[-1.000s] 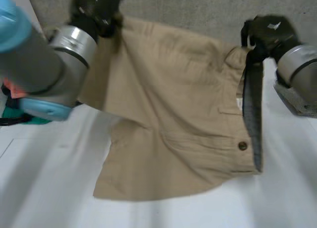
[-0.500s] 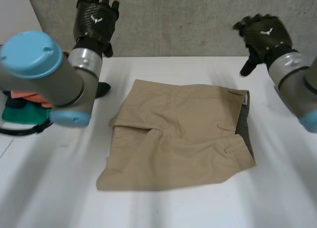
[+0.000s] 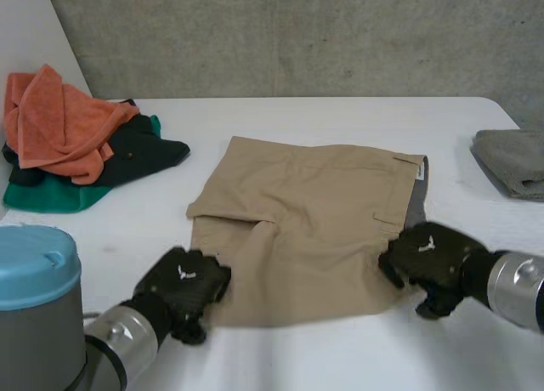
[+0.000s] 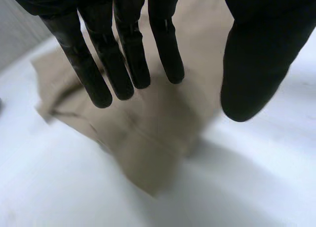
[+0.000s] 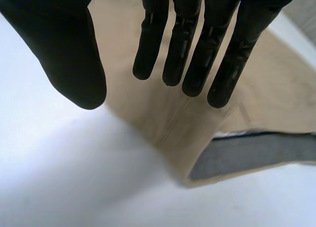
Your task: Fold the laundry.
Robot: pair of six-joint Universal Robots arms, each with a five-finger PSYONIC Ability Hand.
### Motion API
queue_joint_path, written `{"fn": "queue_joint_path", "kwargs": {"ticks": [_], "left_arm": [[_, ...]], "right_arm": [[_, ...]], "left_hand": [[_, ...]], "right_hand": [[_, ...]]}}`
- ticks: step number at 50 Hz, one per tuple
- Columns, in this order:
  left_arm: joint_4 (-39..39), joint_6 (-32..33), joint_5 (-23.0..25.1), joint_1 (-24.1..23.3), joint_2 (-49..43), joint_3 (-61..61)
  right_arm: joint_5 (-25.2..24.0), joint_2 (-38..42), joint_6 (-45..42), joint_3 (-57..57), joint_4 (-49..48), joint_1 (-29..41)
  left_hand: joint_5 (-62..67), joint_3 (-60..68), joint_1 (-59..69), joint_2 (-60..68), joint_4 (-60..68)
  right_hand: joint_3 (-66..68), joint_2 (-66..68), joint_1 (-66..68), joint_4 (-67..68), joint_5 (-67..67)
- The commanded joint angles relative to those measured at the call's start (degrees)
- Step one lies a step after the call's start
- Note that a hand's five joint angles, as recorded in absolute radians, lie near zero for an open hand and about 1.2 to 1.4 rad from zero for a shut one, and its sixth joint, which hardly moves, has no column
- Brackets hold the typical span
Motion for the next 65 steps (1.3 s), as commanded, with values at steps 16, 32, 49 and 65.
{"fn": "queue_joint_path", "kwargs": {"ticks": [16, 32, 49, 65], "left_arm": [[12.2, -0.5, -6.2, 2.4, -12.0, 2.6], [18.3, -0.4, -6.4, 1.1, -16.9, 6.4], [13.5, 0.8, -6.3, 1.1, -8.0, 7.6], [-5.4, 3.9, -6.2, 1.5, 16.5, 21.4]], "right_arm": [[0.4, 13.9, 0.2, 2.9, -29.2, -1.3], [2.4, 18.2, 3.2, 0.5, -36.7, -0.8], [9.0, 13.0, 3.0, -1.4, -33.5, -0.4], [9.1, -8.1, 6.4, -24.6, -5.5, -0.2]], "left_hand": [[-11.2, -11.2, -10.5, -11.2, -11.1], [2.2, 2.2, 3.0, 2.3, 2.3], [37.0, 37.0, 37.8, 37.1, 37.1], [37.0, 37.0, 37.8, 37.1, 37.1]], "right_hand": [[-22.9, -22.6, -15.7, -23.0, -22.2], [-0.7, -0.4, 6.5, -0.8, 0.0], [30.7, 31.0, 37.9, 30.6, 31.4], [30.7, 31.0, 37.9, 30.6, 31.4]]}}
